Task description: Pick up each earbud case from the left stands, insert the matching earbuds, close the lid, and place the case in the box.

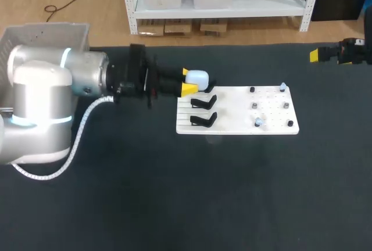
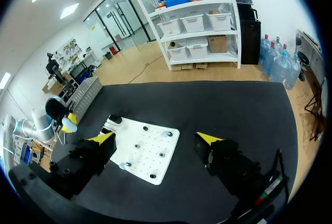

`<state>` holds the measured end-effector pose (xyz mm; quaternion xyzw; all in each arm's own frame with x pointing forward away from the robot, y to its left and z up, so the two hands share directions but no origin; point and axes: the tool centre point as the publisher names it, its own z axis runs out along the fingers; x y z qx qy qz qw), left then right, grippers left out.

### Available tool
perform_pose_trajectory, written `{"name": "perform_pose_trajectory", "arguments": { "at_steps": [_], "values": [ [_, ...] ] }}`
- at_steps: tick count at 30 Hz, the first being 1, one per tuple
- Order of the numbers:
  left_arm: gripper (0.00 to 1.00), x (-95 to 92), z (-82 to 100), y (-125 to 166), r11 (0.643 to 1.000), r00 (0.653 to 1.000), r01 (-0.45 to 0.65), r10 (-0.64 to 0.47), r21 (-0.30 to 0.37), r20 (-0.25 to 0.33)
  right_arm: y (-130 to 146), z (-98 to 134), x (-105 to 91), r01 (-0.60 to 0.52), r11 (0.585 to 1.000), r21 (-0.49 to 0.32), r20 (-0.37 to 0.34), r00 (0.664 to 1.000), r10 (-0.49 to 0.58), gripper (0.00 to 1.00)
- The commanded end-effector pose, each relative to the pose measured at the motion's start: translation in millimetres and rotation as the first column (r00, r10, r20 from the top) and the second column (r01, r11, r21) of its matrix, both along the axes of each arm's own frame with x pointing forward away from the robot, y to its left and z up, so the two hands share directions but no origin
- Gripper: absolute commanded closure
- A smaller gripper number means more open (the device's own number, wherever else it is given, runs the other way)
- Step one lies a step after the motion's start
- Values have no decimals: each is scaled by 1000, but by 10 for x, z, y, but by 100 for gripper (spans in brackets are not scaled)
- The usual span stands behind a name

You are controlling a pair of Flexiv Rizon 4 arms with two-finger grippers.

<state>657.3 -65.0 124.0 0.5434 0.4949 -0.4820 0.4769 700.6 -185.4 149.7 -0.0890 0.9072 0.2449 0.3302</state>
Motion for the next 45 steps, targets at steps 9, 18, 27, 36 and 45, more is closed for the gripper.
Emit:
{"name": "perform_pose_trajectory", "arguments": {
  "at_steps": [9,18,27,36,45],
  "values": [
    [100,-210,-66,-105,999,1000,-22,21,-41,-20,334,132,-264,-121,992,-43,14,992,122,0],
    [100,-108,-84,-94,999,1000,-3,3,-48,-13,886,183,-515,-261,955,-144,-5,965,263,0],
    [100,-44,-131,-121,998,999,33,-35,-57,-42,1288,72,-612,-323,926,-197,-53,946,319,0],
    [100,6,-167,-122,997,998,41,-44,-68,-46,1605,79,-682,-350,903,-249,-67,936,345,0],
    [100,13,-176,-120,997,999,39,-41,-74,-26,1826,87,-820,-364,900,-240,-76,931,357,0]
  ]
}}
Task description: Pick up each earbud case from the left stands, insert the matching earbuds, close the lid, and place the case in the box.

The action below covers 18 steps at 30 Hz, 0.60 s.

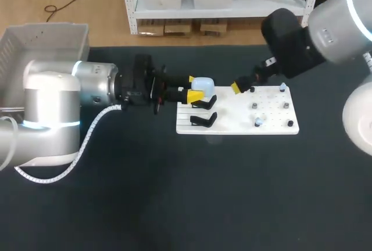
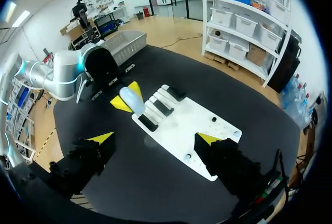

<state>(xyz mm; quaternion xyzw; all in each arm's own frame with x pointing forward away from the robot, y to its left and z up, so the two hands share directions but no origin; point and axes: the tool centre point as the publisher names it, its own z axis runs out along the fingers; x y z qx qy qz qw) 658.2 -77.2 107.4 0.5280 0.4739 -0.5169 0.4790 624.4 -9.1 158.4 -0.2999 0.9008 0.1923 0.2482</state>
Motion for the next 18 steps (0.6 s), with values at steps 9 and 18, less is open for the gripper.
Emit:
{"name": "perform_pose_trajectory", "arguments": {
  "at_steps": [9,18],
  "values": [
    [100,6,-34,-4,1000,1000,2,-2,-2,7,250,-83,-106,16,1000,-2,-24,1000,-16,0],
    [100,23,-43,-7,1000,1000,-14,14,10,17,371,-187,-39,12,1000,-17,-54,998,-13,0]
  ]
}}
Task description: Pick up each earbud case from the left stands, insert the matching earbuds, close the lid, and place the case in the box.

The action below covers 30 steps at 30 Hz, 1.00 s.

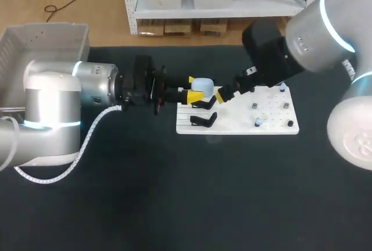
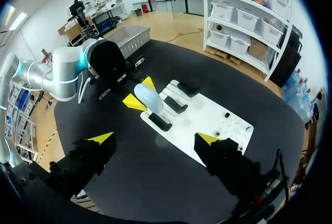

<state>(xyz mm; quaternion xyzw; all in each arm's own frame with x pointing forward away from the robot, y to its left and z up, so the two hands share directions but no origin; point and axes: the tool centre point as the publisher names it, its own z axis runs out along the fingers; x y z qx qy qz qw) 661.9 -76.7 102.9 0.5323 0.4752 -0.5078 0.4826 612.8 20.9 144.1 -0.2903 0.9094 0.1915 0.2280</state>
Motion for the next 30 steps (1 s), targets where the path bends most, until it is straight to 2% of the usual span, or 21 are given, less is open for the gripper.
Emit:
{"name": "perform_pose_trajectory", "arguments": {
  "at_steps": [1,14,30],
  "values": [
    [100,-14,2,-12,1000,1000,-4,4,0,1,76,-58,90,-1,1000,-6,-13,1000,1,0],
    [100,-14,2,-12,1000,1000,-4,4,0,1,185,-205,259,5,999,-33,-39,999,-6,0],
    [100,-14,2,-12,1000,1000,-4,4,0,1,232,-297,347,26,999,-21,-60,998,-27,0]
  ]
}}
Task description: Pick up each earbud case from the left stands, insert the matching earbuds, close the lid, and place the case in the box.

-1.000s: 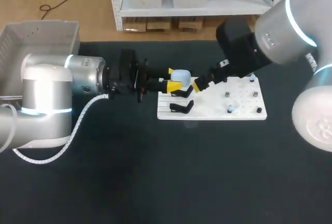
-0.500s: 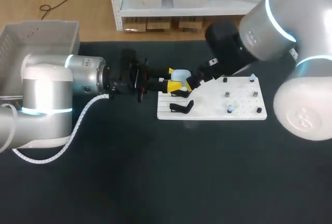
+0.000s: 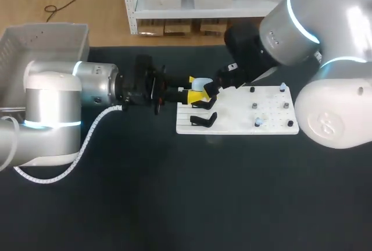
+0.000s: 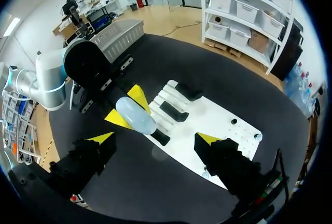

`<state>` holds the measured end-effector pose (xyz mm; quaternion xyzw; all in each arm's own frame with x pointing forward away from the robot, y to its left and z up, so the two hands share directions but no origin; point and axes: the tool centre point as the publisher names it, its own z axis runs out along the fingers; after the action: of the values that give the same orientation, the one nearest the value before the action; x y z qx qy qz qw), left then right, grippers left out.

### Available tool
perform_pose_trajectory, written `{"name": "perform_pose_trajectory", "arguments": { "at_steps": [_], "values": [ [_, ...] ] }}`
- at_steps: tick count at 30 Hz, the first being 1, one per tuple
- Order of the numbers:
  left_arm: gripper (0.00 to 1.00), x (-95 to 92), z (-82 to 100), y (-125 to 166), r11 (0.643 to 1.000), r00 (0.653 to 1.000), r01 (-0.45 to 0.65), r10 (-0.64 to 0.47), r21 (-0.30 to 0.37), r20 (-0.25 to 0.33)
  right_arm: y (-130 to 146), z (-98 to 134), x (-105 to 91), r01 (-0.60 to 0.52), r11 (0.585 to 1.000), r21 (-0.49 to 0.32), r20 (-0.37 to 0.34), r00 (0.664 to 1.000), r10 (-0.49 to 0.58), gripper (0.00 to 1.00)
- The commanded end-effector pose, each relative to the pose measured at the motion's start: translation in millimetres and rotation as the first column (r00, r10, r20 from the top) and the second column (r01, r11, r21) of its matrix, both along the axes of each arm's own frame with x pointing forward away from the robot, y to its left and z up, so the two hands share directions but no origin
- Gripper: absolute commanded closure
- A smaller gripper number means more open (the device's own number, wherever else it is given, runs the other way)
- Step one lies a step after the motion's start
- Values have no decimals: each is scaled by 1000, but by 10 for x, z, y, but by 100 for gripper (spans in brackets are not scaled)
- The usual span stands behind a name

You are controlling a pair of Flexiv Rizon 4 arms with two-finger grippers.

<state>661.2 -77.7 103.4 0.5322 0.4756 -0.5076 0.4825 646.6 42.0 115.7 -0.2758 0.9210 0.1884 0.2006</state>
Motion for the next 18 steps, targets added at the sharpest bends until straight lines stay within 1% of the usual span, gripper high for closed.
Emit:
{"name": "perform_pose_trajectory", "arguments": {
  "at_steps": [1,18],
  "values": [
    [100,-7,-3,-2,1000,1000,-3,3,0,1,23,-15,11,2,1000,-1,-2,1000,-2,0],
    [100,-7,-3,-2,1000,1000,-3,3,0,1,17,-74,102,24,1000,-4,-13,1000,-24,0]
  ]
}}
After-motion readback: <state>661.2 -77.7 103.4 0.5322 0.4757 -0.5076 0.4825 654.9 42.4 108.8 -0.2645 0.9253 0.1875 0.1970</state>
